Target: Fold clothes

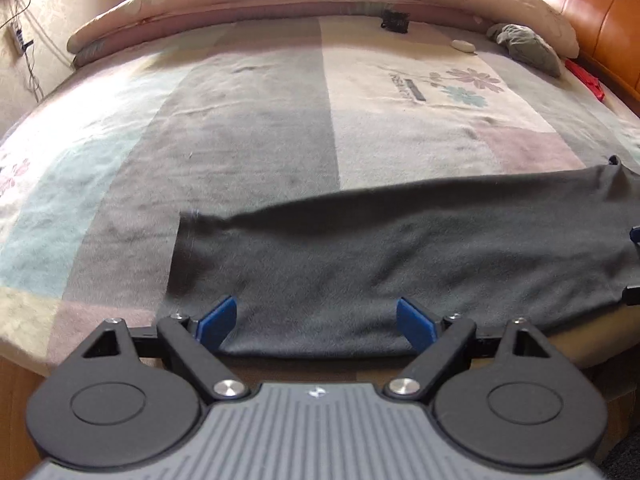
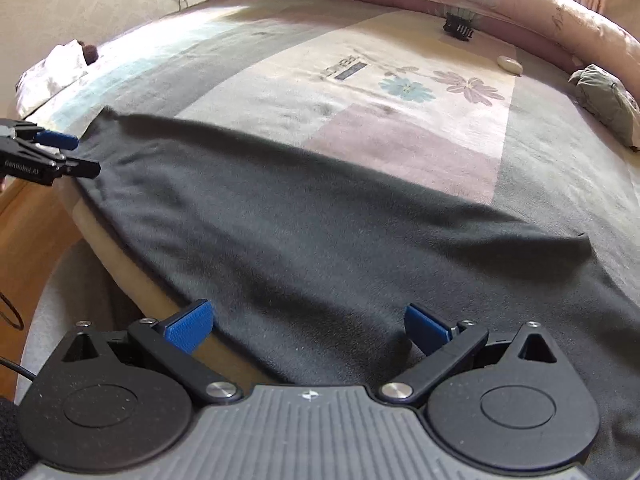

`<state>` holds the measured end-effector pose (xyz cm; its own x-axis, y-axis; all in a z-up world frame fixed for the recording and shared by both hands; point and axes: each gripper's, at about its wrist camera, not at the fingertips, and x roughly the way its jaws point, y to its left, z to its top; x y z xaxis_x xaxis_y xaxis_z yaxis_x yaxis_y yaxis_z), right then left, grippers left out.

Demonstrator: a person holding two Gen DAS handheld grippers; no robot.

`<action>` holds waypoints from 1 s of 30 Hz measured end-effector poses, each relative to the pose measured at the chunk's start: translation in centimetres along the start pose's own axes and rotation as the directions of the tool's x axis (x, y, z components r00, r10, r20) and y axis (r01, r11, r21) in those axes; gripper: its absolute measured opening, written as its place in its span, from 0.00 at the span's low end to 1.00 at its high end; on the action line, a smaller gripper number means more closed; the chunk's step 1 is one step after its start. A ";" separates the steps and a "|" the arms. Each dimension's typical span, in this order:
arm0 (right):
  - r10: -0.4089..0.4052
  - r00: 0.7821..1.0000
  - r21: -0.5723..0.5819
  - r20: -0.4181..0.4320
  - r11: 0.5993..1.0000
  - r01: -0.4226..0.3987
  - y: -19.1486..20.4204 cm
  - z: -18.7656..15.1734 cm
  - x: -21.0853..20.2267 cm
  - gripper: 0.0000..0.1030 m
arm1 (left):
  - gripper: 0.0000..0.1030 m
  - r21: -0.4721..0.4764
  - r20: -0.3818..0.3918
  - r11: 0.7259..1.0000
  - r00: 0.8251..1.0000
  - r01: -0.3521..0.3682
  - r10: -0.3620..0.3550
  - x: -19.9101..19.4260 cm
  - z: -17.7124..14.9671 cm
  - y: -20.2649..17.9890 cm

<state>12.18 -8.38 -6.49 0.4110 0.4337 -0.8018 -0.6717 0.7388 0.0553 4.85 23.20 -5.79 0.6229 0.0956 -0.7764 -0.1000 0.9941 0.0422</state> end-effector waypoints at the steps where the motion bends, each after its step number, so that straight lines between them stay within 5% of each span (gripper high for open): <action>1: -0.014 1.000 0.014 0.008 1.000 0.014 -0.2 0.2 0.0 1.00 | 0.85 0.014 0.013 1.000 1.000 0.015 -0.015 -0.1 0.4 -0.5; 6: 0.034 0.998 0.061 -0.058 0.998 -0.031 -0.7 -0.4 1.1 1.00 | 0.85 0.094 -0.035 0.996 0.999 -0.004 0.008 2.3 0.7 -2.9; 7: 0.041 0.998 0.050 -0.052 0.998 -0.038 -0.7 -0.5 0.8 1.00 | 0.91 0.110 -0.044 0.993 0.998 -0.040 0.045 2.9 0.4 -2.9; 9: 0.072 0.997 0.056 -0.031 0.996 -0.070 -1.2 -0.5 -0.2 1.00 | 0.93 0.068 -0.044 0.997 0.998 -0.038 0.041 2.6 0.3 -1.9; 13: -0.008 0.999 0.110 0.043 0.994 0.003 -4.3 0.6 -1.2 1.00 | 0.91 0.061 -0.023 0.995 0.996 -0.083 0.084 1.4 0.5 -1.2; 15: -0.037 0.997 0.175 0.062 0.984 0.026 -6.3 1.5 -0.7 1.00 | 0.91 0.055 -0.004 0.997 0.998 -0.055 0.055 0.8 1.1 -1.2; 20: 0.054 0.993 0.327 0.101 0.941 -0.084 -10.1 3.0 1.8 1.00 | 0.91 0.051 0.020 0.998 0.999 0.047 -0.048 1.0 2.2 -2.5; 25: -0.003 0.992 0.373 0.122 0.927 -0.043 -13.0 3.4 3.8 1.00 | 0.91 0.065 -0.012 0.997 0.999 0.047 -0.046 2.9 2.2 -3.5; 28: -0.108 0.990 0.395 0.091 0.917 0.064 -14.3 3.9 3.8 1.00 | 0.91 0.030 -0.041 0.999 0.999 0.027 -0.025 3.9 1.8 -2.6; 30: -0.085 0.991 0.415 0.103 0.909 0.034 -14.6 3.8 3.0 1.00 | 0.91 0.002 -0.036 0.999 0.998 0.048 -0.048 3.9 1.7 -2.0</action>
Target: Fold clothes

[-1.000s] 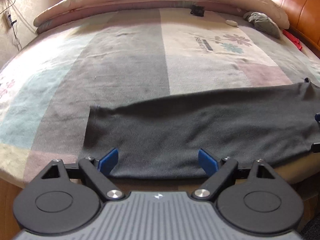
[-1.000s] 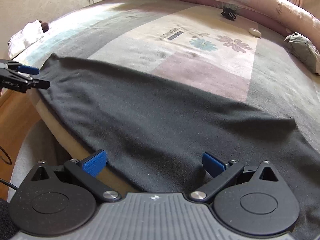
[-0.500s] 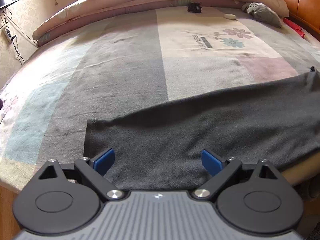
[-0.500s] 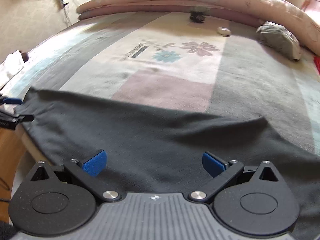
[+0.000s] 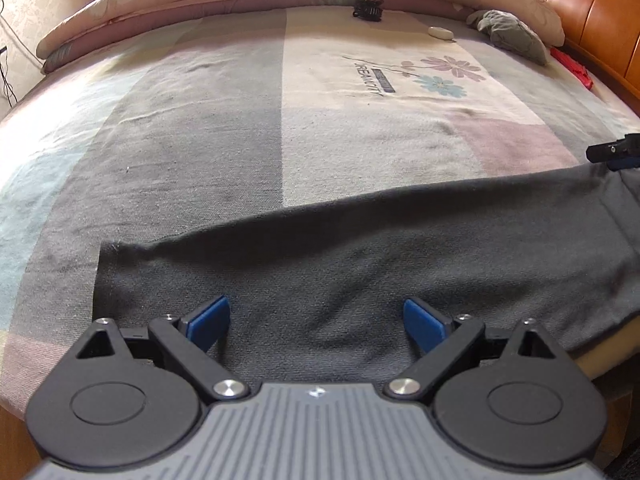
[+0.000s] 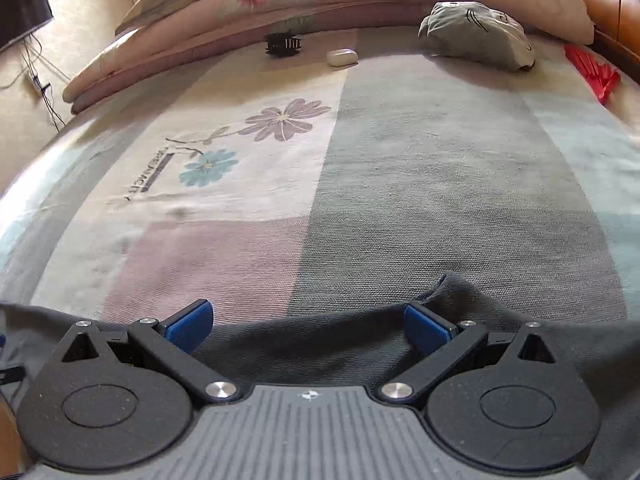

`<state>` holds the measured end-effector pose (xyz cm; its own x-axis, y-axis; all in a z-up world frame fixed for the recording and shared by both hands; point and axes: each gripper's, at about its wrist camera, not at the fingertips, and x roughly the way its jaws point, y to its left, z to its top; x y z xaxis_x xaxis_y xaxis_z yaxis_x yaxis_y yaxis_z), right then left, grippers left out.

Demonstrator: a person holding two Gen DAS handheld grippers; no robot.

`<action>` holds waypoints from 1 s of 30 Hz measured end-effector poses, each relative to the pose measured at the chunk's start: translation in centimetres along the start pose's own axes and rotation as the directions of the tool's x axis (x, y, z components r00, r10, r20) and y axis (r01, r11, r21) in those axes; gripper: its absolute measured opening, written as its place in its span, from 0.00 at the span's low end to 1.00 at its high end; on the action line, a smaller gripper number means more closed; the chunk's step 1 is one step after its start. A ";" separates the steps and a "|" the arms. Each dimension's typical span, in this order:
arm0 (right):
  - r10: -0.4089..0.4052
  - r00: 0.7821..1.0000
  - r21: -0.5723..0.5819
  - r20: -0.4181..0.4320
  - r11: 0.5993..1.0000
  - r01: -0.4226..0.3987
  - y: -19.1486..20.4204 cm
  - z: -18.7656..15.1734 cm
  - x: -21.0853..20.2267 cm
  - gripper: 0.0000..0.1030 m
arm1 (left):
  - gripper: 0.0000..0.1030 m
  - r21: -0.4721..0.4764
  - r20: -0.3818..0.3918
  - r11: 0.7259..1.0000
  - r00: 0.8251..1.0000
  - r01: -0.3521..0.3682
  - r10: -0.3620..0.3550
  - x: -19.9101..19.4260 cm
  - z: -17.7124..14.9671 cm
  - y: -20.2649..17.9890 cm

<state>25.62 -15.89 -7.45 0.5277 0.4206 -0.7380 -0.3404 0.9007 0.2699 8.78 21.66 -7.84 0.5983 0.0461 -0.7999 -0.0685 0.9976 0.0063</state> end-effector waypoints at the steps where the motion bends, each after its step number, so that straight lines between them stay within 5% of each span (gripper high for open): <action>1: 0.029 1.000 0.005 0.001 1.000 -0.029 0.1 -0.1 -0.5 1.00 | 0.91 0.001 0.000 1.000 1.000 0.000 0.000 0.0 0.0 0.1; 4: 0.071 0.997 -0.045 -0.011 0.996 -0.071 1.4 -0.8 -0.7 1.00 | 0.91 0.008 -0.001 1.000 1.000 -0.002 0.002 0.1 -0.1 0.0; 12: -0.035 0.999 -0.066 0.041 0.997 0.038 0.1 0.3 0.1 1.00 | 0.91 0.005 -0.004 1.000 1.000 -0.020 0.020 -0.4 0.0 -0.1; 17: 0.018 0.997 -0.015 0.070 1.000 -0.017 -1.8 -0.3 -3.4 1.00 | 0.91 0.003 0.023 1.000 1.000 -0.021 0.021 -1.6 0.1 -0.4; 30: 0.089 0.995 -0.042 0.055 0.995 -0.087 -0.4 -0.8 -2.0 1.00 | 0.91 0.085 0.074 0.996 0.997 -0.001 -0.006 -3.0 1.8 -3.5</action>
<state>24.07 -17.19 -6.64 0.5371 0.5044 -0.6761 -0.4172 0.8555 0.3068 8.65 18.13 -4.33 0.6560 0.0440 -0.7535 -0.0004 0.9983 0.0580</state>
